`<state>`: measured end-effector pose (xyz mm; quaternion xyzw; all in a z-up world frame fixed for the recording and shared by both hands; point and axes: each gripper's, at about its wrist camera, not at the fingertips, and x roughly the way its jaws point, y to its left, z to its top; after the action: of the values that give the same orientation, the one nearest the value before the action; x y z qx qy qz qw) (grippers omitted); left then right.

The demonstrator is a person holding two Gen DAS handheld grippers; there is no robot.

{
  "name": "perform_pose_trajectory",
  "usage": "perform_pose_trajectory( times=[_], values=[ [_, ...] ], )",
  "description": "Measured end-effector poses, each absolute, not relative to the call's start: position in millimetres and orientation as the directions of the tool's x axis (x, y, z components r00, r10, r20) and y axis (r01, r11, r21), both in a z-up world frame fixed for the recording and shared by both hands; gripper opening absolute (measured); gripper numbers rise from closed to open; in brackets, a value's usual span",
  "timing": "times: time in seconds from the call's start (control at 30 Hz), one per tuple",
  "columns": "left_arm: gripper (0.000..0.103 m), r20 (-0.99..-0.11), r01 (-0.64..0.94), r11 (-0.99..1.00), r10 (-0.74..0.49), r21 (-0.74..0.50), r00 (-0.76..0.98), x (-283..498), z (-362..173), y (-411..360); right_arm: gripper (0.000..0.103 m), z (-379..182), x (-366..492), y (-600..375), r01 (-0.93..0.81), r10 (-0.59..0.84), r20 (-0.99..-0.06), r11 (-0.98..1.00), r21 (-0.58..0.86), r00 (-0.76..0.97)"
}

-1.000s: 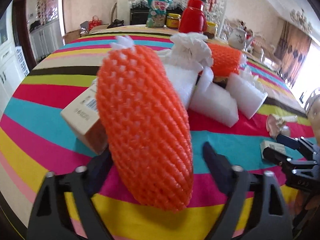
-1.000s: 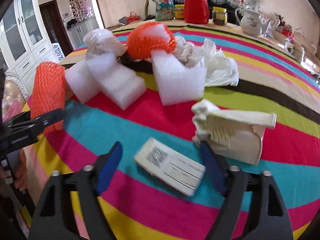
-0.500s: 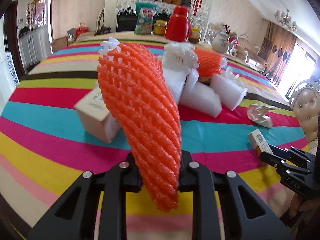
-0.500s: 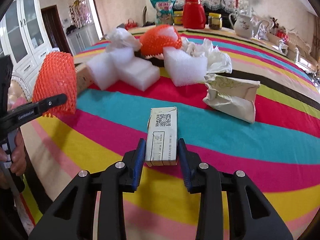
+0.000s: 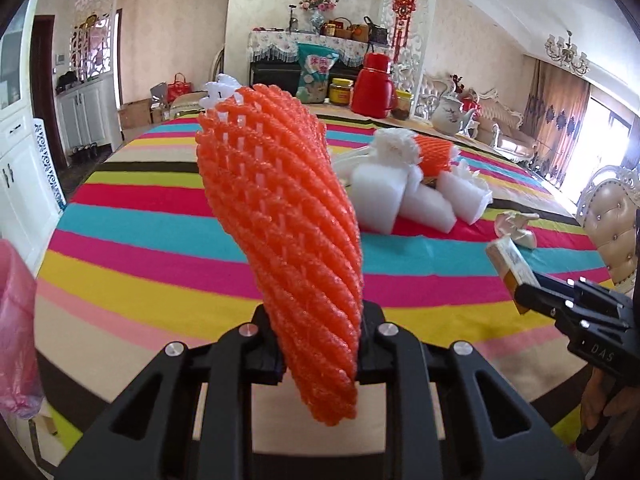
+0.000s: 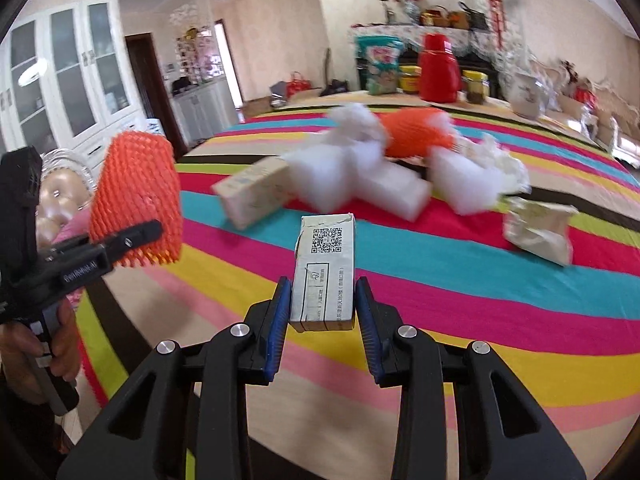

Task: Collect trash
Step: 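Drop the orange net into the pink bin with the left tool while the right tool holds the card box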

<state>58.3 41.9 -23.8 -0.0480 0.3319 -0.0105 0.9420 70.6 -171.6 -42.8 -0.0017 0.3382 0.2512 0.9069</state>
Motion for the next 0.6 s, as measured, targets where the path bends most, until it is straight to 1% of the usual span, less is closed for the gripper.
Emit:
perform_pose_trajectory(
  times=[0.17, 0.43, 0.6],
  values=[
    [0.022, -0.623, -0.064, 0.996, 0.016, -0.054, 0.782, 35.5, -27.8, 72.4, 0.033, -36.8, 65.1, -121.4, -0.540, 0.520, -0.593, 0.825, 0.164, 0.614],
    [0.023, -0.579, -0.174, 0.985, 0.144, 0.003, 0.803, -5.2, -19.8, 138.0, 0.033, -29.3, 59.8, -29.3, -0.690, 0.634, -0.585, 0.705, 0.166, 0.507],
    [0.023, -0.545, -0.294, 0.956, 0.255, 0.017, 0.798, -33.4, -9.5, 188.1, 0.033, -23.3, 53.0, 34.2, -0.784, 0.697, -0.580, 0.601, 0.153, 0.421]
  ],
)
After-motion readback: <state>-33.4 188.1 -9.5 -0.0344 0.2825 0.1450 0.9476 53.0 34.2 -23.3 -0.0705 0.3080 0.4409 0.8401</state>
